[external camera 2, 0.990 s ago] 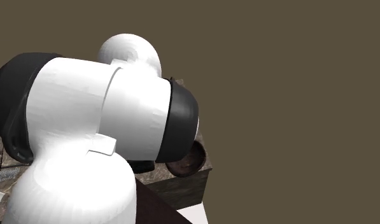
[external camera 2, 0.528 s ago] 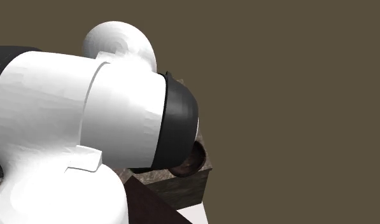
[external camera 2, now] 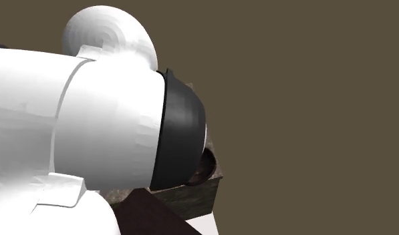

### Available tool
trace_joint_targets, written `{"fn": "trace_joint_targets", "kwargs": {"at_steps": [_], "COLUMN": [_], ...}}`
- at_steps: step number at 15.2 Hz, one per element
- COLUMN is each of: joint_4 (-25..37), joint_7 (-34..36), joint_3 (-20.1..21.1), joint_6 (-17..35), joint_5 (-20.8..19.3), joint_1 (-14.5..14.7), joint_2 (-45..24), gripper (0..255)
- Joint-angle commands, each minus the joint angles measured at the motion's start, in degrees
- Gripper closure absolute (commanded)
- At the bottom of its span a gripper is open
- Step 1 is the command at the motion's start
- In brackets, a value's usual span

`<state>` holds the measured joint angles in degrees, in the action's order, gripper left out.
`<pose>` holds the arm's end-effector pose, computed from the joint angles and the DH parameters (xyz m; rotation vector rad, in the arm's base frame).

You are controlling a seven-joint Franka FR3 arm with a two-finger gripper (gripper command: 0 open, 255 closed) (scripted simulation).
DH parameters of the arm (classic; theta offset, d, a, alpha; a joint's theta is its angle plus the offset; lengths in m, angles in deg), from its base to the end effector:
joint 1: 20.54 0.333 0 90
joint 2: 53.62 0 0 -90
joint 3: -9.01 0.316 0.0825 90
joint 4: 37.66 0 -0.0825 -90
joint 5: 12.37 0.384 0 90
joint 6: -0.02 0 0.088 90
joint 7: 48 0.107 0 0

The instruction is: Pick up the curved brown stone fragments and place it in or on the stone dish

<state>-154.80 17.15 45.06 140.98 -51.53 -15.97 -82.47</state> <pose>0.4585 0.3828 0.2377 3.0951 0.0530 0.2472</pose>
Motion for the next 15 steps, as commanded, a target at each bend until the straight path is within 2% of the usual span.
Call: {"fn": "trace_joint_targets", "kwargs": {"at_steps": [1, 6, 11, 15], "joint_4": [-0.2, -0.2, -10.9, -18.6], "joint_7": [-0.9, -2.8, -9.2, -16.9], "joint_3": [0.9, 2.7, 4.8, 6.5], "joint_6": [-0.8, -2.6, 3.0, 7.1], "joint_5": [1.2, 3.8, 8.1, 13.6], "joint_1": [-0.7, -2.0, -10.5, -17.3], "joint_2": [1.2, 3.5, 11.7, 18.3], "gripper": [255, 255, 255, 255]}}
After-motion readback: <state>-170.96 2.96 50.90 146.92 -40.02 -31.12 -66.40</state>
